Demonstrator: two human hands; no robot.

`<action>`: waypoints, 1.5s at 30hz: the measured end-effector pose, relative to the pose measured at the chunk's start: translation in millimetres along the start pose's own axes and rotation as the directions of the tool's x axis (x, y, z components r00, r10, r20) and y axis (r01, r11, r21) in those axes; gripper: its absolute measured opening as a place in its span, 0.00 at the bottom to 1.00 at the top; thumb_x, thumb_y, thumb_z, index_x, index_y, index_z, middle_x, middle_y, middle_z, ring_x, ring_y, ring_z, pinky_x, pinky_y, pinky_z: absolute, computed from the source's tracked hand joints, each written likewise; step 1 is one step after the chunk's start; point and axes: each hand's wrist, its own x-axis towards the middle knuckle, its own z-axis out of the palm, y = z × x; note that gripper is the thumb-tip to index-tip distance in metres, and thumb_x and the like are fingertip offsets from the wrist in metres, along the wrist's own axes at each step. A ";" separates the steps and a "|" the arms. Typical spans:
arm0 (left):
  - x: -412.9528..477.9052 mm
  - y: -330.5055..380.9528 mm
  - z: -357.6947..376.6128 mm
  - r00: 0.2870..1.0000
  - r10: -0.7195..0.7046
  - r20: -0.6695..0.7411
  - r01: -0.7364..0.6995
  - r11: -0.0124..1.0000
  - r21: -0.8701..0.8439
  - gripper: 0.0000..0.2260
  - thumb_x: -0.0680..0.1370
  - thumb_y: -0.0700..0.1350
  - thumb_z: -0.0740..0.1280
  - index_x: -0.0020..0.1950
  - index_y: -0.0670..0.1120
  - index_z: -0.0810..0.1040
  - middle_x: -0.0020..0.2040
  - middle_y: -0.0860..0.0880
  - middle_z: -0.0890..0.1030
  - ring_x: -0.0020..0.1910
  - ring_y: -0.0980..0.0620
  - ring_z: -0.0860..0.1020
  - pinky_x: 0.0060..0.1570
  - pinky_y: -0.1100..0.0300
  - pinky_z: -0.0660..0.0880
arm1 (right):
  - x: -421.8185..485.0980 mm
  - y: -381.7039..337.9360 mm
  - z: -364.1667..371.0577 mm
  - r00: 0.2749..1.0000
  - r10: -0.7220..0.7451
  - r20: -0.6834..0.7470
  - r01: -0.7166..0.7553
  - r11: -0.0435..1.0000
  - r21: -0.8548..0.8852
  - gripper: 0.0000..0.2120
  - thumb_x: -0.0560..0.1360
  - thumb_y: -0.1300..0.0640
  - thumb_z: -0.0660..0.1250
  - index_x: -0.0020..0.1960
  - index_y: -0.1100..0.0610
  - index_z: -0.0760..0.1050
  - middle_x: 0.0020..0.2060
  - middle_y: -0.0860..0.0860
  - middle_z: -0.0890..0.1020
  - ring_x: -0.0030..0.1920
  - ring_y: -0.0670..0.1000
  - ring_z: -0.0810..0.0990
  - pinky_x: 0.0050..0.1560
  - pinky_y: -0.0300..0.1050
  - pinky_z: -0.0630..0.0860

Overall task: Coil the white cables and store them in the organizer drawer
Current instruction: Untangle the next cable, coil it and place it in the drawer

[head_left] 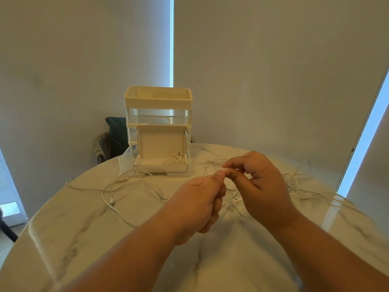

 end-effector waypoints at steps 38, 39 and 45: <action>7.9 -3.7 -7.3 1.000 0.013 -0.006 -0.012 0.997 0.072 0.13 0.84 0.44 0.56 0.47 0.45 0.78 0.30 0.52 0.67 0.28 0.55 0.62 0.31 0.59 0.57 | 4.5 5.3 -10.4 0.988 0.095 0.124 -0.097 0.995 0.007 0.04 0.69 0.52 0.77 0.43 0.49 0.83 0.37 0.42 0.81 0.43 0.45 0.78 0.40 0.32 0.72; 7.8 -4.4 -7.1 1.000 0.008 -0.002 -0.008 0.998 0.067 0.13 0.84 0.44 0.56 0.47 0.45 0.78 0.31 0.51 0.68 0.28 0.55 0.62 0.31 0.59 0.57 | 4.0 5.9 -9.8 0.986 0.095 0.140 -0.097 0.995 0.004 0.03 0.70 0.53 0.76 0.43 0.49 0.83 0.37 0.41 0.81 0.43 0.45 0.78 0.40 0.32 0.71; 7.6 -7.1 -10.9 0.999 -0.032 0.041 0.036 0.995 -0.092 0.13 0.84 0.41 0.58 0.55 0.40 0.81 0.40 0.46 0.82 0.32 0.54 0.73 0.33 0.62 0.68 | 4.3 7.2 -10.1 0.985 0.069 0.158 -0.071 0.997 0.006 0.06 0.72 0.57 0.75 0.46 0.47 0.83 0.38 0.40 0.80 0.45 0.44 0.78 0.43 0.34 0.72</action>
